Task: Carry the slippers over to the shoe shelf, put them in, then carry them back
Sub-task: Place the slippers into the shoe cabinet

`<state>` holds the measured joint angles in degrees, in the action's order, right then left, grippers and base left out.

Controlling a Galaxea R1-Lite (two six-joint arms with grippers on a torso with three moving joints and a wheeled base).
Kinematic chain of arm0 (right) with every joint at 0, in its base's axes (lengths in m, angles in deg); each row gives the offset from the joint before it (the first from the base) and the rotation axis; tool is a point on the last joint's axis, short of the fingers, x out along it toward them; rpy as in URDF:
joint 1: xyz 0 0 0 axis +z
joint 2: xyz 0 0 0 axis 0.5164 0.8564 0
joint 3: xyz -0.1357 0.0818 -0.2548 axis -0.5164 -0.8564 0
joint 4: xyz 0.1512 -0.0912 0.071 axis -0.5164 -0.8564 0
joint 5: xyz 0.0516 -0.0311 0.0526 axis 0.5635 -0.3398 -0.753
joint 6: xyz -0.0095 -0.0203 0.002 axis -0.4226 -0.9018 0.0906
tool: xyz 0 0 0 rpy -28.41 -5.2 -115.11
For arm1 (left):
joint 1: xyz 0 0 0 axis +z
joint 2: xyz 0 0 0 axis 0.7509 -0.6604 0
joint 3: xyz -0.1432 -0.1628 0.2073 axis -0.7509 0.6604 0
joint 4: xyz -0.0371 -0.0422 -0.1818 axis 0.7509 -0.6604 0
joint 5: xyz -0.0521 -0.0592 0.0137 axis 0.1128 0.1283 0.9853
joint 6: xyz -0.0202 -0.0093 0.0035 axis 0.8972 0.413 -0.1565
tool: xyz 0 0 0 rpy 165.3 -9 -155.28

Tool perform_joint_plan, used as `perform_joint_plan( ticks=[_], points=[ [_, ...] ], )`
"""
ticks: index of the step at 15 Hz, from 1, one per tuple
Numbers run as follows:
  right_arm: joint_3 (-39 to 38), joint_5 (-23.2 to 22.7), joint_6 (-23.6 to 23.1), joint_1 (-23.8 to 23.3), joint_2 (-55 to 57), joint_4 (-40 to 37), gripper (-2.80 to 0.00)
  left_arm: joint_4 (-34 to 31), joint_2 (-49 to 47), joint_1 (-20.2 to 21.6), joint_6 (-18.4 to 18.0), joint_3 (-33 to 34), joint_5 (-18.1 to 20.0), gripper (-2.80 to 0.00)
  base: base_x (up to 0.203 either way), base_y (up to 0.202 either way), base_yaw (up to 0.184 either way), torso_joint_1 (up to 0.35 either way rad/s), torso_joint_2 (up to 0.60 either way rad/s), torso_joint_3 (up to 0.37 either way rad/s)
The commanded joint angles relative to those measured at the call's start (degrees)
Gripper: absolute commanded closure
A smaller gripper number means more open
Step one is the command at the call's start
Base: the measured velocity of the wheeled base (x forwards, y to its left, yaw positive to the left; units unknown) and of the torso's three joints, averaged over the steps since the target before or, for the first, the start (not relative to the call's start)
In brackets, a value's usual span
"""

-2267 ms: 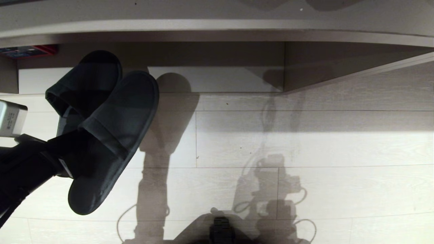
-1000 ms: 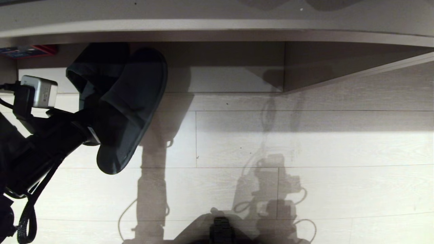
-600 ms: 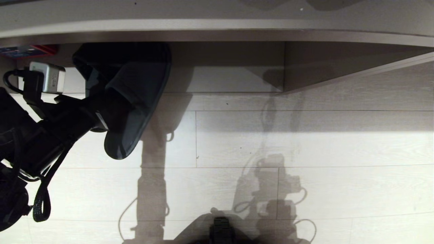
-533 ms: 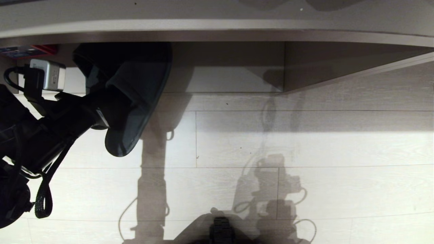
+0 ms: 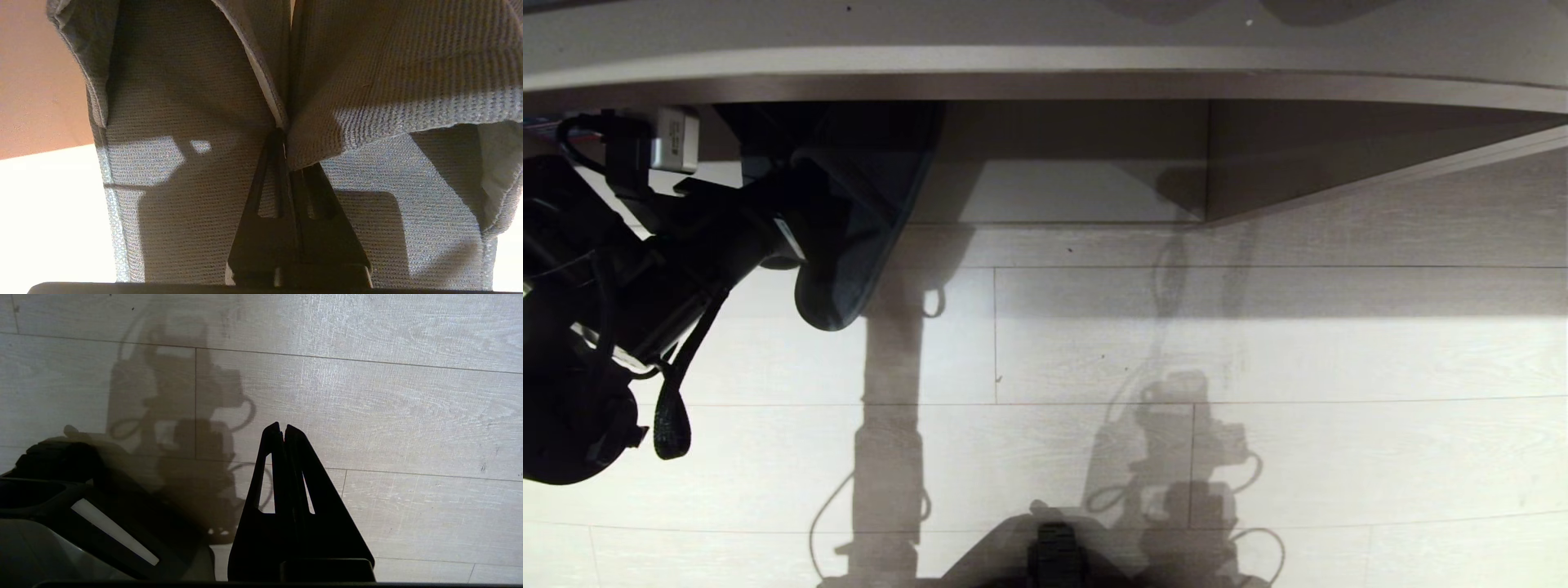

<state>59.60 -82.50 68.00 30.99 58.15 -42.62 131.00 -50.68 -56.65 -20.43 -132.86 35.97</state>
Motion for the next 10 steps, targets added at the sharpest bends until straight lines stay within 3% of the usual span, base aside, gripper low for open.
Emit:
perform_joint_plan(
  ticks=[1, 10],
  points=[
    [0.00, -0.02, -0.03, 0.01, -0.02, 0.00, 0.00, 0.52, -1.87, -0.06, -0.03, -1.64, 0.06, 0.00, 0.000, 0.000, 0.000, 0.000, 0.00, 0.000],
    [0.00, -0.02, -0.03, 0.01, -0.03, 0.00, 0.00, 0.45, -4.26, -0.45, 0.00, -4.94, -0.12, 0.00, 0.000, 0.000, 0.000, 0.000, 0.00, 0.000]
  ],
)
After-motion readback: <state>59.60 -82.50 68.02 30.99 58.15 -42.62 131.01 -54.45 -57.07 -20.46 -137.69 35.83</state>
